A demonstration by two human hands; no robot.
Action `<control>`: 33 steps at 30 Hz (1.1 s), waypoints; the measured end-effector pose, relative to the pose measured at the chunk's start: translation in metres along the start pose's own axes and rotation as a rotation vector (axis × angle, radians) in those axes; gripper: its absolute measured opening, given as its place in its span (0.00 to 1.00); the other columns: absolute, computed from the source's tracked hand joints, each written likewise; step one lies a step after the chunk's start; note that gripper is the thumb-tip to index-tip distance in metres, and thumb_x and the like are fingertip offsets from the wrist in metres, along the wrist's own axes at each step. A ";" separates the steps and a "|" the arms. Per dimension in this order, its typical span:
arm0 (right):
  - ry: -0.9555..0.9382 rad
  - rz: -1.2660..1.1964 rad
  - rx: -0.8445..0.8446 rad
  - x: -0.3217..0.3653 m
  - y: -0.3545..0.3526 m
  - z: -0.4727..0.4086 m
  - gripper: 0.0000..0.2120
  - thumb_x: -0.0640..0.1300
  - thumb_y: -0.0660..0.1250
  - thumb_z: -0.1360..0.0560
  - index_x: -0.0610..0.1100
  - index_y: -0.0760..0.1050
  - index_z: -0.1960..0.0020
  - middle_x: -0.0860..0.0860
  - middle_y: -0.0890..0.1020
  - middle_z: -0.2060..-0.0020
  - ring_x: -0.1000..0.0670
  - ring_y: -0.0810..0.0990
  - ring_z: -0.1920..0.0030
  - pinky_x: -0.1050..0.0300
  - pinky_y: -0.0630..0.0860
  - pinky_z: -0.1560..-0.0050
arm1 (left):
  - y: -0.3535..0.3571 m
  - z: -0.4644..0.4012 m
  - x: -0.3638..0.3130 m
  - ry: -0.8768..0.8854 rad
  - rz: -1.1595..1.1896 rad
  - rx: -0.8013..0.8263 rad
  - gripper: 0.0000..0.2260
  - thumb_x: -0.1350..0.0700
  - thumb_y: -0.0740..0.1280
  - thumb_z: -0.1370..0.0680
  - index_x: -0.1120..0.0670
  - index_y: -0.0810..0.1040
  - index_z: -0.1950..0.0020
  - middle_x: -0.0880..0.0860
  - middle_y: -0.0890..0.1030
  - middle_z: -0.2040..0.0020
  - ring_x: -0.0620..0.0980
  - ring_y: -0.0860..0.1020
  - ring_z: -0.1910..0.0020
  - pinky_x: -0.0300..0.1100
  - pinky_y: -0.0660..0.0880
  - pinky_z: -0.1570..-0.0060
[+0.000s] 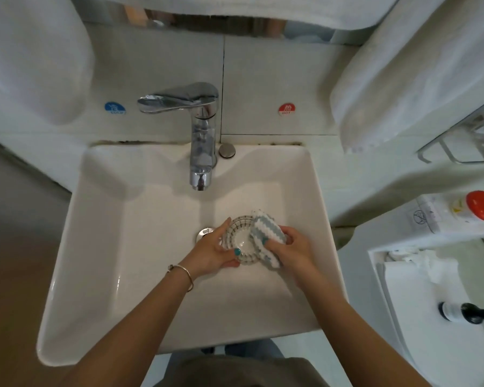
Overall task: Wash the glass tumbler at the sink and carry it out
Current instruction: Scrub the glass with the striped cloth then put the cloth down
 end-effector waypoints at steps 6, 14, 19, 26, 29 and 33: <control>-0.124 0.068 -0.055 0.008 0.000 0.002 0.14 0.33 0.74 0.31 0.44 0.77 0.48 0.50 0.81 0.59 0.57 0.77 0.64 0.74 0.73 0.68 | -0.006 0.001 -0.008 -0.085 -0.081 -0.019 0.39 0.67 0.72 0.28 0.49 0.58 0.22 0.59 0.71 0.35 0.54 0.83 0.64 0.50 0.83 0.60; -0.217 -0.221 0.059 0.050 -0.002 0.023 0.18 0.41 0.76 0.30 0.48 0.77 0.42 0.46 0.83 0.48 0.47 0.84 0.49 0.49 0.82 0.50 | 0.022 0.022 -0.081 0.288 -0.090 -0.077 0.14 0.53 0.63 0.20 0.47 0.72 0.34 0.44 0.79 0.45 0.45 0.78 0.42 0.40 0.73 0.39; -0.141 -0.466 0.200 0.075 -0.016 0.029 0.13 0.48 0.62 0.20 0.47 0.78 0.38 0.46 0.84 0.45 0.46 0.83 0.46 0.46 0.80 0.47 | 0.039 0.022 -0.102 0.258 0.321 0.027 0.09 0.62 0.66 0.22 0.55 0.69 0.45 0.52 0.77 0.46 0.48 0.79 0.48 0.43 0.80 0.49; -0.394 -0.250 -0.053 0.087 -0.063 0.030 0.14 0.37 0.73 0.28 0.49 0.76 0.46 0.51 0.81 0.46 0.46 0.81 0.44 0.49 0.80 0.45 | 0.030 0.025 -0.114 0.292 0.392 0.029 0.24 0.58 0.74 0.30 0.48 0.69 0.38 0.57 0.77 0.44 0.51 0.80 0.51 0.46 0.80 0.53; -0.438 -0.229 -0.071 0.090 -0.078 0.029 0.14 0.39 0.72 0.27 0.47 0.74 0.43 0.53 0.78 0.47 0.47 0.80 0.46 0.50 0.81 0.47 | 0.028 0.027 -0.122 0.250 0.548 0.152 0.32 0.62 0.70 0.30 0.44 0.64 0.30 0.59 0.78 0.39 0.55 0.79 0.43 0.44 0.80 0.51; -0.487 -0.173 -0.053 0.088 -0.097 0.024 0.15 0.36 0.71 0.27 0.47 0.75 0.43 0.50 0.78 0.44 0.51 0.80 0.48 0.60 0.81 0.54 | 0.021 0.022 -0.120 0.262 0.587 0.042 0.25 0.73 0.66 0.28 0.49 0.72 0.38 0.59 0.78 0.42 0.52 0.82 0.51 0.44 0.81 0.54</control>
Point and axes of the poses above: each hand's wrist, its own z-axis away from the middle knuckle, its own y-axis out of the palm, x = y × z, the point moved 3 cm from there along -z, towards the middle knuckle
